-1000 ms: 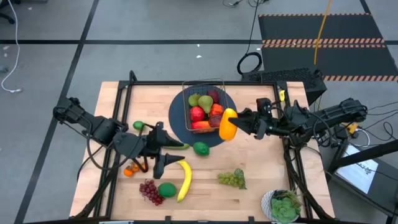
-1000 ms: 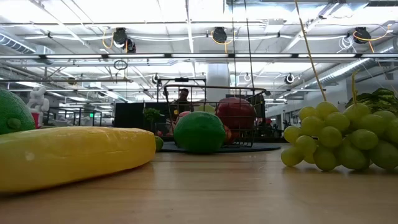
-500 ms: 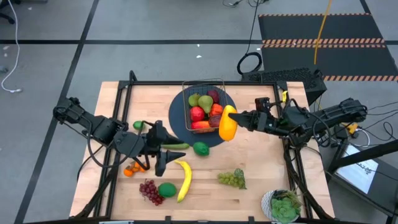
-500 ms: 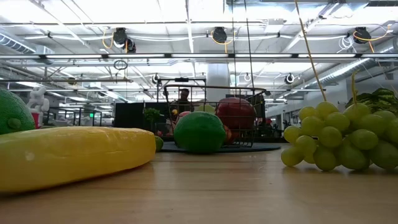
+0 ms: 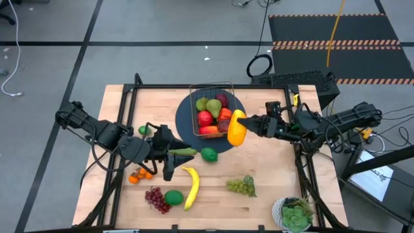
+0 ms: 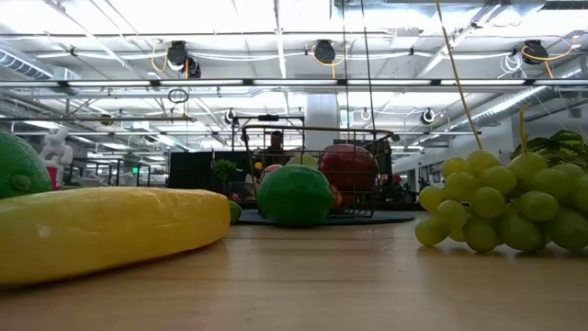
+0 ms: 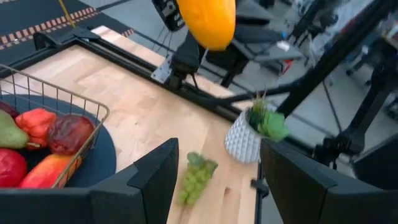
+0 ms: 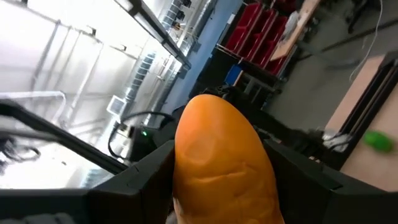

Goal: Build produce basket
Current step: Put the yellow mango into the gold wire basket

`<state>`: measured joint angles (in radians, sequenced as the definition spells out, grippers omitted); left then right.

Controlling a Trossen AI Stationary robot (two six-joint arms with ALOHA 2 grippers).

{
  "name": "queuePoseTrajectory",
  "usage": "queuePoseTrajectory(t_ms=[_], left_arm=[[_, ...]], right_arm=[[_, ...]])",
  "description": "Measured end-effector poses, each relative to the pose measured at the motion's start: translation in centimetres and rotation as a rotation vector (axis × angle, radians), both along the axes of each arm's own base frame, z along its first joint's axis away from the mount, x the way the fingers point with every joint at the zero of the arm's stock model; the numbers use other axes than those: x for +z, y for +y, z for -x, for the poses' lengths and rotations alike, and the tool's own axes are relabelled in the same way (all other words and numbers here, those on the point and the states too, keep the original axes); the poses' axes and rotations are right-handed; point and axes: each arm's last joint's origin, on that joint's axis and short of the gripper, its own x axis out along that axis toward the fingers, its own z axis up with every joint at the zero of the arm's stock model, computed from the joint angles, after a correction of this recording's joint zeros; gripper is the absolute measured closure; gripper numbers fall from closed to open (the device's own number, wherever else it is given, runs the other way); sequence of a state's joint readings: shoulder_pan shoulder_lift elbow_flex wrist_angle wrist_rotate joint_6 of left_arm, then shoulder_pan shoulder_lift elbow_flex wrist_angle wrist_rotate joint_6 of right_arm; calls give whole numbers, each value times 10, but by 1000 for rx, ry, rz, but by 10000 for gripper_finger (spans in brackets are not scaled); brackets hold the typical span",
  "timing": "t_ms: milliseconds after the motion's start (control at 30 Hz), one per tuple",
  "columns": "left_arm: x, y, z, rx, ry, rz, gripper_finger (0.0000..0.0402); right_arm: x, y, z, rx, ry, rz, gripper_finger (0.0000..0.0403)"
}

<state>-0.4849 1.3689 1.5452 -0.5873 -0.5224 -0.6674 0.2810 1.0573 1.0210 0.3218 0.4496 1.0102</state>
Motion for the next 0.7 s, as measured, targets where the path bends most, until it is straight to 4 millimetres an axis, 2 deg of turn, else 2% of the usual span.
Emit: queuePoseTrajectory(t_ms=[267,400,600,700], left_arm=[[14,4,-8,4,-143,-2,160],[12,9,-19,37,-159,1,115],[4,19,-42,93,-174,-11,21],[3,23,-57,112,-228,-31,8]], right_arm=[[0,0,0,-22,20,125,181],[0,0,0,-28,25,166,181],[1,0,0,-36,27,207,181],[1,0,0,-39,28,226,181]])
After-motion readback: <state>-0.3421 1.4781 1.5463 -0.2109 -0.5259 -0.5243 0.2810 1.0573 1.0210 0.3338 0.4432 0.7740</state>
